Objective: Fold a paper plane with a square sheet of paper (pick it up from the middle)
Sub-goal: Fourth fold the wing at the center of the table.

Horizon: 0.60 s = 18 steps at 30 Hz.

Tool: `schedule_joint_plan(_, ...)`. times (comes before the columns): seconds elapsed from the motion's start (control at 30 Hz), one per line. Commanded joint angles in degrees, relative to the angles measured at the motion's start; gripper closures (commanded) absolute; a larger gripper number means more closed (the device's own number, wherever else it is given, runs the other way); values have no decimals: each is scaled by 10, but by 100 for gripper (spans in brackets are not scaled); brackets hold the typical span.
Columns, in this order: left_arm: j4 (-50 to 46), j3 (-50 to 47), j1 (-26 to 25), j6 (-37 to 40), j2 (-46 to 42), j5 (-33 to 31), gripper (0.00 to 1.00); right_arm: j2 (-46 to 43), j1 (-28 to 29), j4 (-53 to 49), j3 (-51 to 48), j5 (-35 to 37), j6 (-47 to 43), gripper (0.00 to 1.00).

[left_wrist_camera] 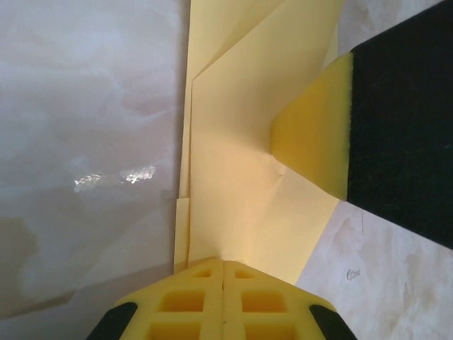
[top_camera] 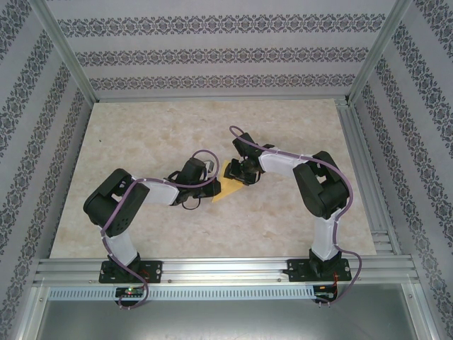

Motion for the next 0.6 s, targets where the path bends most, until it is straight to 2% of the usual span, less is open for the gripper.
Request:
schedule_joint_plan(0.0, -27, 10, 8, -2, 15, -8, 97, 102, -16, -71, -48, 101, -2, 53)
schedule_joint_plan(0.37, -45, 16, 9, -3, 21, -8, 98, 110, -13, -78, -41, 104, -4, 54)
schedule_joint_plan(0.57, -73, 18, 8, -2, 28, -8, 99, 73, -14, -77, -26, 82, -14, 53)
